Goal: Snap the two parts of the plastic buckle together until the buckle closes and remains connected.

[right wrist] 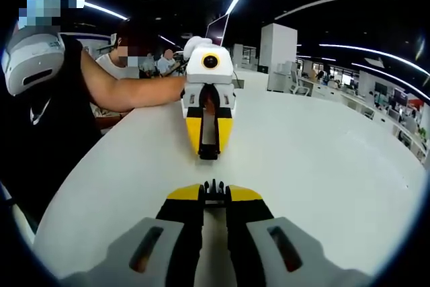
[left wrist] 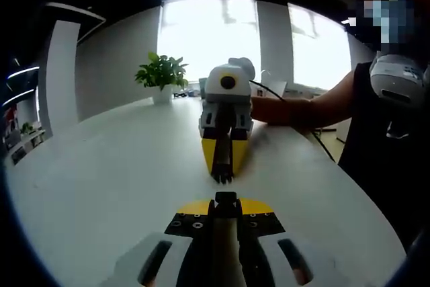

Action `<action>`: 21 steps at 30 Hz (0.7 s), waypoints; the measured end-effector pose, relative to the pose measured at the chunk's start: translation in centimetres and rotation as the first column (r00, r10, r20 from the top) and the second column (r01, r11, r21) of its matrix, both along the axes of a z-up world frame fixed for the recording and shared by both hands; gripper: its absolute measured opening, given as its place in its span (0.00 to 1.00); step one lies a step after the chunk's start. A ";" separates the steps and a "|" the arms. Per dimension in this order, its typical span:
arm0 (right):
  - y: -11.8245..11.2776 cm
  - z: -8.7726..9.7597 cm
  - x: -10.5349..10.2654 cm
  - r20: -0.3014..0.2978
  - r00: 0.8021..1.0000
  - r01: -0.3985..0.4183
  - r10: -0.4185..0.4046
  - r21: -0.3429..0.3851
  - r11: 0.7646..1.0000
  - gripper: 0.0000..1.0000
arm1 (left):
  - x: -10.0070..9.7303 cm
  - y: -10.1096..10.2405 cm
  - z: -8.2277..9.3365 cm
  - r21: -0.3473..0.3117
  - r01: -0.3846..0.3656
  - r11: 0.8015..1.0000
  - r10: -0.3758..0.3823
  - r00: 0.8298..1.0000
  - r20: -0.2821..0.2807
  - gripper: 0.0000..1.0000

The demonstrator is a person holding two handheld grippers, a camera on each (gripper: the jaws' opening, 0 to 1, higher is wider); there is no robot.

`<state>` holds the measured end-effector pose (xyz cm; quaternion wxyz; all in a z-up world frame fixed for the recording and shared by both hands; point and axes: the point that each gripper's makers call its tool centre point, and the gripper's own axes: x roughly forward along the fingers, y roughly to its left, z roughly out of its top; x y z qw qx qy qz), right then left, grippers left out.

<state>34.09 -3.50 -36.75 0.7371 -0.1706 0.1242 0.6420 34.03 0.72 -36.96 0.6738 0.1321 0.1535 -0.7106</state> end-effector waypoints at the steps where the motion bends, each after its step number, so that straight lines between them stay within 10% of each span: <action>1: 0.0 0.0 0.0 0.001 1.000 0.000 0.000 0.000 1.000 0.11 | 0.0 0.0 -0.1 0.004 0.000 1.000 0.000 1.000 0.000 0.11; 21: 1.1 -0.1 -0.6 0.004 1.000 -0.022 0.022 -0.002 1.000 0.11 | -0.5 -0.6 -0.4 0.026 0.009 1.000 -0.009 1.000 0.003 0.11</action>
